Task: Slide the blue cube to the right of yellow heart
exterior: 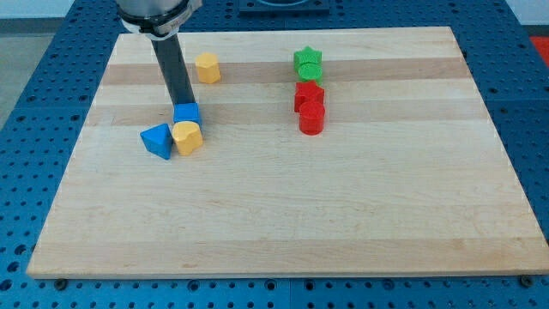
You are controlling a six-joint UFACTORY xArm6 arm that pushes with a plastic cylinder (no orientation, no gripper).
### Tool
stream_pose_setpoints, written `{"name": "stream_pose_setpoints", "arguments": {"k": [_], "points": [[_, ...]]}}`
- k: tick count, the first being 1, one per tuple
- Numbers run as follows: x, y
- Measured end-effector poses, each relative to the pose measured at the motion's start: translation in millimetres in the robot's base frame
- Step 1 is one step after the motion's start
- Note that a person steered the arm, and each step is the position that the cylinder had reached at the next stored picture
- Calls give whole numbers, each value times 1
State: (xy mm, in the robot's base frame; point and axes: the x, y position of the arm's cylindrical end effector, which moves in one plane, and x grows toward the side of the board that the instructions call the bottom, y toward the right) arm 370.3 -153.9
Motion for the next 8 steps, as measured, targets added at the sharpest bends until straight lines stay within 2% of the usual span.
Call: {"name": "stream_pose_setpoints", "arguments": {"k": [4, 5, 8], "points": [[5, -44], [28, -45], [29, -1]]}}
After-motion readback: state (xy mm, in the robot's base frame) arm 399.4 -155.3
